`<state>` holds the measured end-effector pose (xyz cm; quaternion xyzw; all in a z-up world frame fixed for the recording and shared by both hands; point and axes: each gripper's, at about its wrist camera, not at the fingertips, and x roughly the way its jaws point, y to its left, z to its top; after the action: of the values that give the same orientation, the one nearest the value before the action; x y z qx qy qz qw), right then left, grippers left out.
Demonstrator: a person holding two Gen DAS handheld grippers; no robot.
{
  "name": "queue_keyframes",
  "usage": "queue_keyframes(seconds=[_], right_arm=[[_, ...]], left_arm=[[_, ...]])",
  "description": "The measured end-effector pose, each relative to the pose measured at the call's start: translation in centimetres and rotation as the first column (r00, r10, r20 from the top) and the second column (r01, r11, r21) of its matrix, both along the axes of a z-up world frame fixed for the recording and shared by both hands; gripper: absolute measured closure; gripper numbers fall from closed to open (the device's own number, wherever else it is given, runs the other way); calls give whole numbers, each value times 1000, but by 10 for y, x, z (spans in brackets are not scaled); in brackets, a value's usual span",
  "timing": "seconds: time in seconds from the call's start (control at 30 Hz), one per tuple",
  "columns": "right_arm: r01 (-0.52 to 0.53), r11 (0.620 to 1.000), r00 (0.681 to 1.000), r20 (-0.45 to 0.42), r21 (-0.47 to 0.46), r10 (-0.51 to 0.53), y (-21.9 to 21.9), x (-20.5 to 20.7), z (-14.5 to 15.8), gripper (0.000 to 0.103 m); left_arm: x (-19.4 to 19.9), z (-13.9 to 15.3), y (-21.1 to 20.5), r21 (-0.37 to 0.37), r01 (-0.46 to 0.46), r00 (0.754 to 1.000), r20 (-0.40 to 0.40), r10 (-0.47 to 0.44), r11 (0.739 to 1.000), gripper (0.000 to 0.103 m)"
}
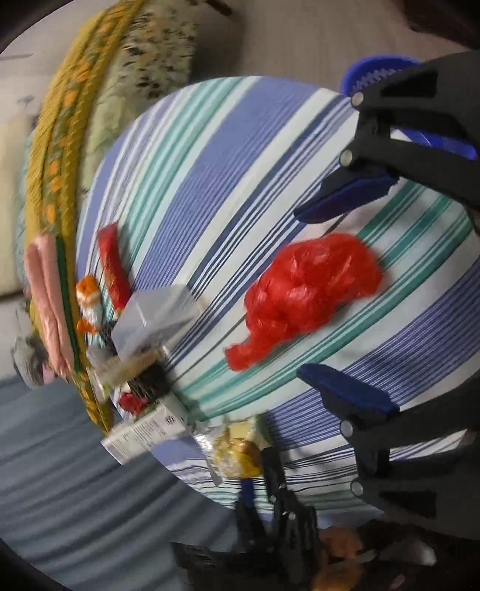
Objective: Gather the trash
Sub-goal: 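Grasp the red bag with the right tool while the left tool grasps the snack wrapper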
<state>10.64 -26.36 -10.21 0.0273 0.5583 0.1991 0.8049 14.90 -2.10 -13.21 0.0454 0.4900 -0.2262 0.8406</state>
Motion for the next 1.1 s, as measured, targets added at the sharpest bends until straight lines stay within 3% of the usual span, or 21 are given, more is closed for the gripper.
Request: queue_keyframes(seconds=[0.07, 0.23, 0.27, 0.3, 0.37, 0.4, 0.43, 0.63, 0.73, 0.9, 1.1], right_arm=[[-41, 999, 998, 39, -36, 42, 8, -3, 2, 22], [-82, 991, 992, 88, -107, 92, 17, 1, -4, 22], [-83, 991, 992, 84, -104, 91, 15, 1, -6, 31], [-81, 992, 993, 75, -100, 89, 15, 2, -7, 56], [-61, 995, 996, 67, -78, 67, 12, 2, -6, 59], [-57, 996, 996, 68, -73, 62, 10, 1, -4, 61], [-47, 997, 996, 73, -63, 52, 8, 0, -1, 61], [133, 988, 987, 80, 81, -140, -46, -8, 25, 61], [284, 954, 955, 59, 91, -290, -104, -15, 33, 61], [499, 865, 867, 30, -46, -498, -202, -40, 24, 61], [661, 746, 746, -37, -74, -665, -275, -82, -12, 61]], left_arm=[[3, -2, -5, -5, -10, 1000, 15, 10, 1000, 20], [7, -11, -15, 8, -67, 998, 15, 67, 998, 17], [6, -12, -10, 10, -87, 996, 19, 87, 996, 18], [5, -10, -8, 1, -103, 994, 22, 103, 995, 22], [7, -8, 2, -56, -116, 993, 3, 116, 992, 47], [8, -6, 5, -69, -123, 992, 2, 123, 990, 49], [6, -5, 7, -75, -123, 992, 7, 124, 990, 59], [-15, 20, -16, -120, -59, 996, 55, 66, 991, 64], [-29, 38, -55, -144, 41, 996, 83, -29, 989, 64], [-50, 54, -146, -183, 233, 971, 98, -218, 955, 63], [-66, 32, -262, -159, 386, 922, 45, -384, 909, 62]])
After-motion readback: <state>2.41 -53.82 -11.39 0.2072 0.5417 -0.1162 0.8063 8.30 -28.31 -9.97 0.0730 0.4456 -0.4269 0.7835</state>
